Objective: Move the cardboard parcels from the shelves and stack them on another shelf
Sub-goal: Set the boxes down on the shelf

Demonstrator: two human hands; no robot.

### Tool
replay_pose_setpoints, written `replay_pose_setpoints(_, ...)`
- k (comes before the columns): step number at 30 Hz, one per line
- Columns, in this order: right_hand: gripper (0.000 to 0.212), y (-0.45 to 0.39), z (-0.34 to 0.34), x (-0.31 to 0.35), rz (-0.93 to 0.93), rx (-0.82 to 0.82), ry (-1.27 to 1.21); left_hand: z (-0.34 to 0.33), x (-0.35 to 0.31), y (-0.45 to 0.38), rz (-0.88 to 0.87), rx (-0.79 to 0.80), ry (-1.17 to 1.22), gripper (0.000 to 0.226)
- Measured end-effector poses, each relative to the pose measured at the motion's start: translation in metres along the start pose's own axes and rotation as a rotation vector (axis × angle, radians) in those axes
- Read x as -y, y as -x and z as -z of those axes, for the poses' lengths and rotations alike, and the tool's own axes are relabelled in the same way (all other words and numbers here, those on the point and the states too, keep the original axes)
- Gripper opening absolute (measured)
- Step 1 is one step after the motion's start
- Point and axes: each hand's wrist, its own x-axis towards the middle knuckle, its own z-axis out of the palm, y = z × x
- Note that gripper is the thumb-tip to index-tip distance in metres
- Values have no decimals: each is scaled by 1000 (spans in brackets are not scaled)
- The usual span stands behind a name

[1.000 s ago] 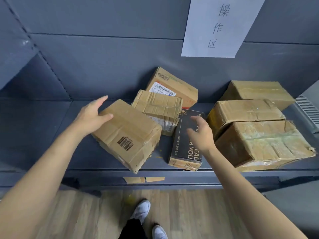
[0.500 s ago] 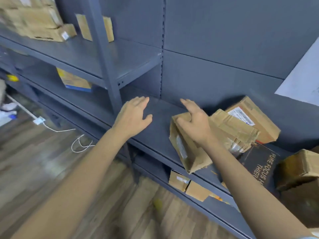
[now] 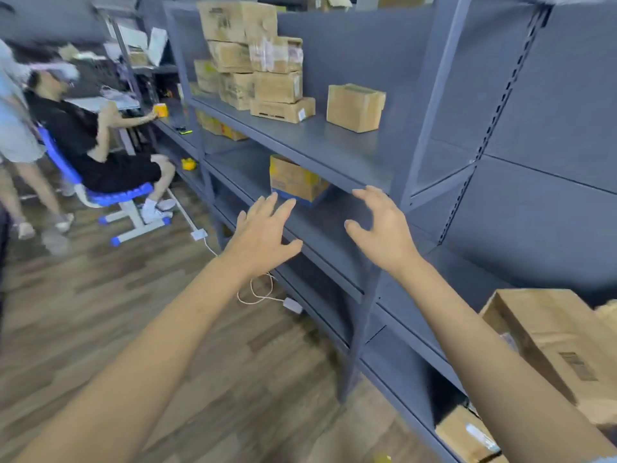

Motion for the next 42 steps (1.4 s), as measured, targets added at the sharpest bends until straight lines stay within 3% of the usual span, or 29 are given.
replay_pose_setpoints(4,51,-33,-16,17,-14,-75,-12,29,32,-25,-77,-93,50,76)
replay_pose_setpoints(13,51,-168,-68,29,-18,-157,-8,30,108,-107,93,-91,111,82)
replay_pose_setpoints(18,47,-264,-84,7,-56,-250,-41,22,145,-198,105,-59,116,82)
replay_pose_setpoints(23,53,-363,-100,-14,-110,-215,-88,26,174,-317,83,-27,187,81)
replay_pose_setpoints(35,62,-506,-158,-62,-336,-181,-51,25,270,-519,31,-181,604,89)
replay_pose_setpoints(42,74,-573,-205,-68,-469,-269,-288,17,324,-628,-20,-140,885,81)
